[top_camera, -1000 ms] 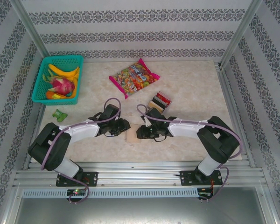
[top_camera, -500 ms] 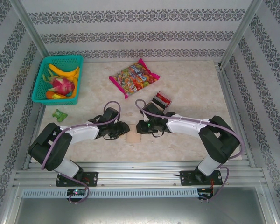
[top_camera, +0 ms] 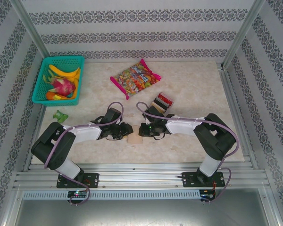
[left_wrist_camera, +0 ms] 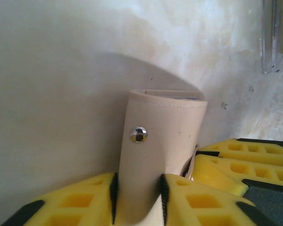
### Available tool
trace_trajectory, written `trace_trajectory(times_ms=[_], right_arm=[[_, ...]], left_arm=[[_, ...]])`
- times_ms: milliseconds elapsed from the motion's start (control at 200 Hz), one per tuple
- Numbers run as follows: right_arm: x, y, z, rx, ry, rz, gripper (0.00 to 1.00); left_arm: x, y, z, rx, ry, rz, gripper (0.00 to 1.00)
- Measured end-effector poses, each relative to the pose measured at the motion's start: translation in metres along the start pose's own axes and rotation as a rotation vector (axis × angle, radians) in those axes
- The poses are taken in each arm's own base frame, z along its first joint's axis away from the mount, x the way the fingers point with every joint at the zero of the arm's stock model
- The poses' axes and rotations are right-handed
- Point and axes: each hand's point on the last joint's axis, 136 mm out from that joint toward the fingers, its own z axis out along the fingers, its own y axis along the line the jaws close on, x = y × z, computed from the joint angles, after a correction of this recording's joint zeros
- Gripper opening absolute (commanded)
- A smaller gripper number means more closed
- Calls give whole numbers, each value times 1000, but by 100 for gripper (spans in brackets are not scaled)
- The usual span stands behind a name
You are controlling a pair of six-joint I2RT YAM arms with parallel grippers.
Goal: Put the credit cards into the card holder
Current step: Pick up the card holder at the bottom-center of the table, then open the button on the card holder.
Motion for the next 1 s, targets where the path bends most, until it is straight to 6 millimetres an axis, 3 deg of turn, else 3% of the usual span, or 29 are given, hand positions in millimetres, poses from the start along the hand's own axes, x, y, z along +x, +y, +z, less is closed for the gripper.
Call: trace_trajectory(times_ms=[210,375,675,859,999], right_arm=[[-1,3,-1,-12,-4,15,28],[-4,4,-5,-14,-18,28,39],[-5,-2,-6,15,-23,48,54],[-5,10,-9,-8,-43,22,52],[-8,19,-12,-25,-53,8,51]], left_arm=[[-5,-13,-5,47,-26,21,6],[-7,-20,-7,82,-41,38,3],[-9,-22,-7,95,-50,43,7],[-8,-22,-6,89,-53,50,17],[-8,-19,-6,72,-61,59,19]])
